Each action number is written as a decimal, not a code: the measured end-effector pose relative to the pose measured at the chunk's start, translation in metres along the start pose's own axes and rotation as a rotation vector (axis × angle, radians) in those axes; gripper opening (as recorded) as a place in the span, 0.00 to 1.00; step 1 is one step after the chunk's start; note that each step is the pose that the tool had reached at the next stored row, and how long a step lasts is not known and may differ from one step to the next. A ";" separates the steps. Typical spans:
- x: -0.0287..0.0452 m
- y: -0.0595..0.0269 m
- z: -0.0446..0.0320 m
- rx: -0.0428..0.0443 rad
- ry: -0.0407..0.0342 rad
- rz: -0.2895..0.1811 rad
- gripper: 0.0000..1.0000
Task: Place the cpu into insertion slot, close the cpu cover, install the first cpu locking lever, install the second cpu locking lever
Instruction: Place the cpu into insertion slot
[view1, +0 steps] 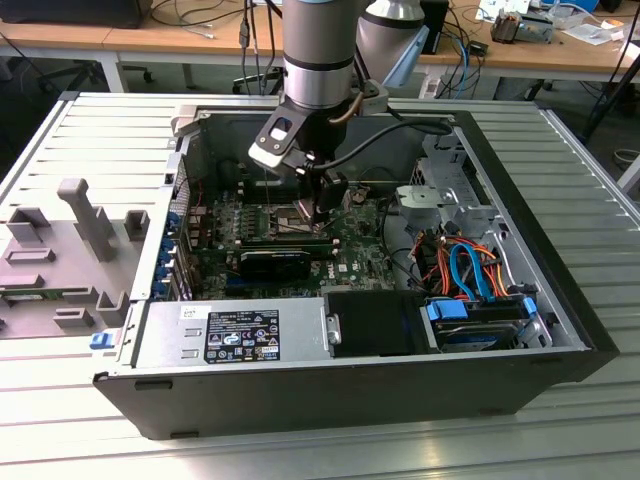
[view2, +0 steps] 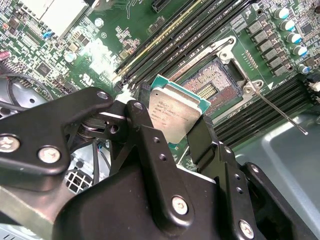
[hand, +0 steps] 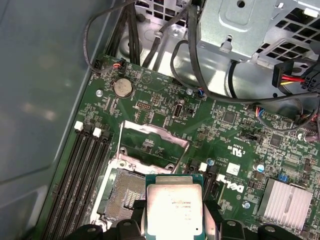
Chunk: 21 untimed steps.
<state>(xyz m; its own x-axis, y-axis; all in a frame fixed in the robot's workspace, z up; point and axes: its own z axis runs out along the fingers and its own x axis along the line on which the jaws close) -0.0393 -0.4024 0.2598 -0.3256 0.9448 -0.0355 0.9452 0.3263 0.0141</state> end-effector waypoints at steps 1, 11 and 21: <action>0.0000 0.0000 0.0000 0.0001 -0.0001 0.002 0.54; 0.0000 0.0000 0.0000 0.0007 -0.0002 0.020 0.54; 0.0000 0.0000 0.0000 0.0017 -0.0007 0.049 0.54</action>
<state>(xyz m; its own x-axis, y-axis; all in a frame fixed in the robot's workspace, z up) -0.0393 -0.4024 0.2598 -0.2791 0.9596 -0.0354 0.9600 0.2798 0.0141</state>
